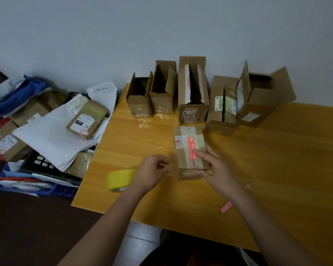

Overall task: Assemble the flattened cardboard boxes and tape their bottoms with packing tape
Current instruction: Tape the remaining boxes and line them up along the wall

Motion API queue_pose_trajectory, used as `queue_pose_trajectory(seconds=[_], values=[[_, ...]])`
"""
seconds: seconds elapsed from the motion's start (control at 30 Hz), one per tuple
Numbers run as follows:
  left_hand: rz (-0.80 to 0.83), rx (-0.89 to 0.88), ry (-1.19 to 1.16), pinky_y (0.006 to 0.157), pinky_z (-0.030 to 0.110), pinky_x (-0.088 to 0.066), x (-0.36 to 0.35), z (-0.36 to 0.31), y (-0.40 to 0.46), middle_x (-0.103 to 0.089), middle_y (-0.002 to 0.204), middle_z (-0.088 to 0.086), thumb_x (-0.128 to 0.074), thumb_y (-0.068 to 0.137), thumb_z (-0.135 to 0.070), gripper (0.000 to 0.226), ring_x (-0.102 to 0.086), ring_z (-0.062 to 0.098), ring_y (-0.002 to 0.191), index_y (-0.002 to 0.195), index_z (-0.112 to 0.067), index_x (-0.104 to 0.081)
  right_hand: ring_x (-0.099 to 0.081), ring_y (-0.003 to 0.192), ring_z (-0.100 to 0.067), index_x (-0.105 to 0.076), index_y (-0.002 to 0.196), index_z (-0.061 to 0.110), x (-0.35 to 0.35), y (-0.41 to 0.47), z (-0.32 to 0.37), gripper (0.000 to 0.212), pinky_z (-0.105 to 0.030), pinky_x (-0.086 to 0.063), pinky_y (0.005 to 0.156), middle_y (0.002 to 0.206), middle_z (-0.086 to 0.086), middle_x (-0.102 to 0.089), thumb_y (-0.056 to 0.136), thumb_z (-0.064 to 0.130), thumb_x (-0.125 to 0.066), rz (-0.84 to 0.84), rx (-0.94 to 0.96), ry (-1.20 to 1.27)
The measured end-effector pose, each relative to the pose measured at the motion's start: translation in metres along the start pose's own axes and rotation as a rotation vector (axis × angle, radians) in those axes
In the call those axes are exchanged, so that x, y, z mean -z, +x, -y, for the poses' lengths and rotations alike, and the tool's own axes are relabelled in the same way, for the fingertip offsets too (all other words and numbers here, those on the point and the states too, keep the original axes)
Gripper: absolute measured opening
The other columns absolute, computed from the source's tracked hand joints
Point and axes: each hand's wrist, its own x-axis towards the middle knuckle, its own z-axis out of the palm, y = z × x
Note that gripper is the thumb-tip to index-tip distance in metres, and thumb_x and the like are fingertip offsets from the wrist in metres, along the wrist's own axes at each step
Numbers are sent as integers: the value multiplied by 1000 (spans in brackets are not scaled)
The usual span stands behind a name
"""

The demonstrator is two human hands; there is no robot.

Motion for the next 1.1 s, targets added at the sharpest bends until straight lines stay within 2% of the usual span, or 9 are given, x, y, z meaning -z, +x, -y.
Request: queue_pose_trajectory(seconds=[0.07,0.17,0.27,0.4,0.53,0.63,0.77,0.93,1.1], values=[[-96,-3,204,90,31,-49,19,15,-7,-70,111,2,-69,88,-20,26,-63,18,104,113,-13,-69,-4,140,-5,-36,141,46,4,-5,13,76,-40,-16,117,161,11,-10,83,15,-74,-126,13,-181],[-12,83,586,99,34,-39,38,42,-22,-62,126,-1,-59,92,-47,44,-54,20,119,129,-22,-59,-45,120,-13,-64,120,18,-10,-21,40,34,-19,-34,104,127,1,-56,86,17,-61,-472,371,-189],[36,150,610,96,33,-37,50,61,-33,-63,122,-2,-58,88,-57,51,-54,19,117,127,-24,-59,-59,88,-5,-69,99,18,-50,-34,47,20,-22,-51,79,94,8,-64,88,15,-53,-195,425,-30],[42,165,383,94,30,-41,67,73,-44,-65,120,-1,-72,83,-42,42,-57,18,115,119,-19,-66,-57,106,-10,-58,129,26,-104,-28,12,36,-27,-46,92,119,3,-58,95,17,-52,264,101,-108],[44,109,274,93,34,-43,72,80,-57,-67,110,-4,-77,81,-33,34,-59,17,108,110,-18,-69,-33,140,-22,-36,149,27,-138,-3,-8,49,-31,-30,113,152,-6,-36,101,20,-46,332,-74,-231],[29,124,171,95,37,-44,78,90,-66,-66,103,-10,-79,79,-25,25,-59,14,105,102,-23,-68,-24,144,-25,-29,152,27,-152,17,-12,51,-35,-21,118,157,0,-28,103,18,-42,346,-77,-277],[40,128,81,95,35,-42,84,99,-75,-60,98,-23,-80,78,-18,34,-54,16,104,89,-42,-58,-35,129,-27,-34,149,33,-169,40,-9,50,-36,-26,109,143,3,-37,102,17,-41,315,-38,-370],[34,146,25,92,30,-39,87,105,-73,-60,98,-17,-78,80,-17,33,-49,15,104,89,-41,-58,-33,115,-25,-41,142,45,-178,54,-3,47,-38,-36,100,127,2,-34,102,18,-42,348,-86,-405],[65,180,-40,86,25,-37,92,108,-72,-60,104,-2,-77,81,-17,26,-48,14,104,93,-34,-62,-32,113,-22,-58,101,38,-180,58,1,15,-38,-36,97,112,7,-32,100,24,-51,300,-132,-432]])
